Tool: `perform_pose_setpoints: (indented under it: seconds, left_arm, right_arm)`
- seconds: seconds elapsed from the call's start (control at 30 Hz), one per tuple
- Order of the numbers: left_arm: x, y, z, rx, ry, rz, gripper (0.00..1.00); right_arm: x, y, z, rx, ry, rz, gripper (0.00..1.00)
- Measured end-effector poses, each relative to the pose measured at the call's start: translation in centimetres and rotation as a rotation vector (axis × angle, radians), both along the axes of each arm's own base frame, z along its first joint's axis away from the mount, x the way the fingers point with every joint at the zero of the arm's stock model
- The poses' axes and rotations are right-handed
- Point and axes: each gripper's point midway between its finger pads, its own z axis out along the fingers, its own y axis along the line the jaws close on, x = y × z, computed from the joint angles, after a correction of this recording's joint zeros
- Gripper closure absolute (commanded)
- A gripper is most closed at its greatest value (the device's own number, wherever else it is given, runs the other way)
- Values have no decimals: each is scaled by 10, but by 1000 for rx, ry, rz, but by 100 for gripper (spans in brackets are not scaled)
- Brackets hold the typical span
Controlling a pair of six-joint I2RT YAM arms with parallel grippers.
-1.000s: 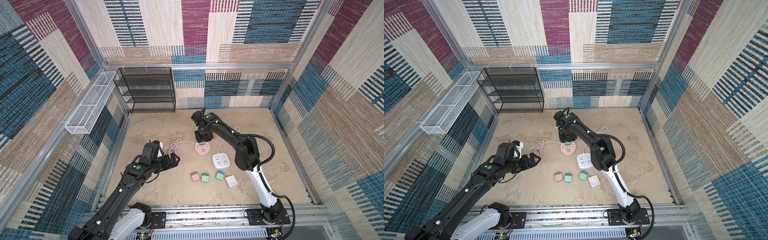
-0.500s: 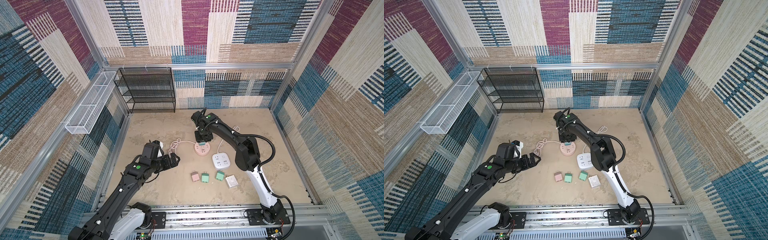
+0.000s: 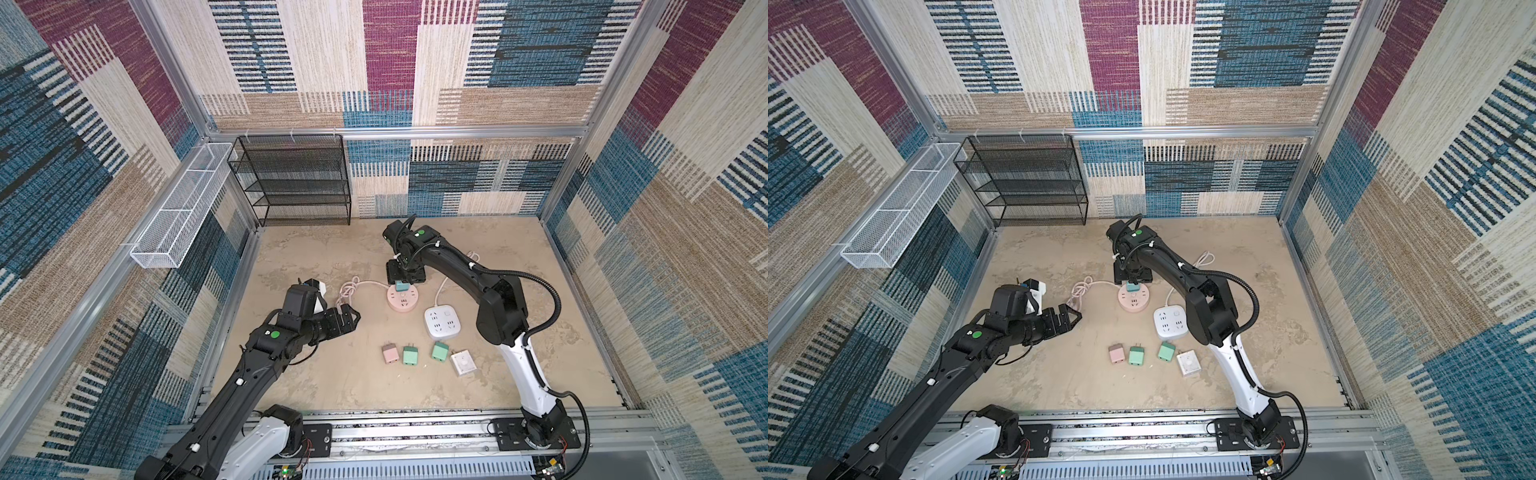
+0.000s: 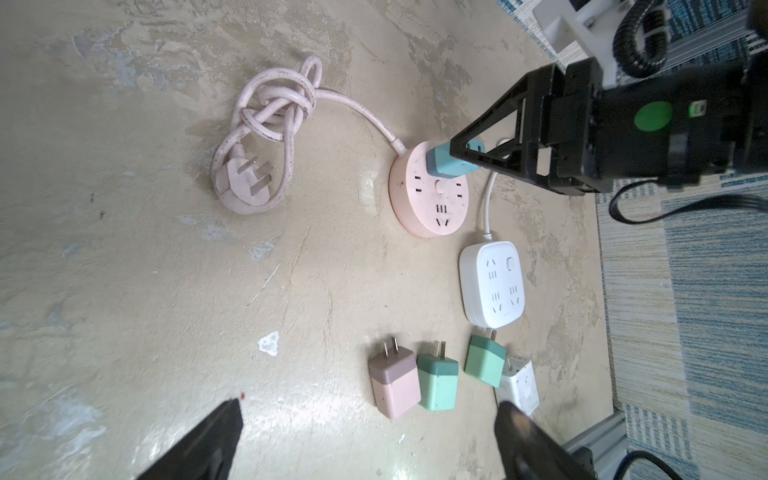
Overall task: Insert the plug
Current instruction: 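Open the right gripper and lift it off the seated teal adapter, then move the right gripper over the mint green adapters and lower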
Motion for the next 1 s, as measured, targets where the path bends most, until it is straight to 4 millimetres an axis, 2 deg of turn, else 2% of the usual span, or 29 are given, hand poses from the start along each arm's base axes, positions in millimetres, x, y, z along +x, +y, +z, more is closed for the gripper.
perform_pose_setpoints:
  seconds: [0.13,0.33,0.53,0.63,0.7,0.87,1.0]
  left_arm:
    - [-2,1,-2,3,6,0,0]
    - [-4,-2,-11,3,32,-16,1]
    - [-9,-7,-17,-28,45,-45,0]
    - [-15,-9,-21,-33,57,-60,1]
    - [-22,-13,-21,-24,66,-80,3]
    - [-30,-17,-13,56,60,-128,4]
    - [-35,-15,-13,88,65,-131,3]
  right_arm:
    - [-14,-11,6,-20,-21,-9,30]
    - [-55,-16,19,-35,-59,-6,31]
    - [-119,9,3,-46,-37,50,31]
    - [-146,19,2,-35,-47,71,32]
    - [-153,17,6,-16,-57,58,32]
    - [-151,9,22,29,-116,16,33]
    - [-154,7,23,52,-122,2,34]
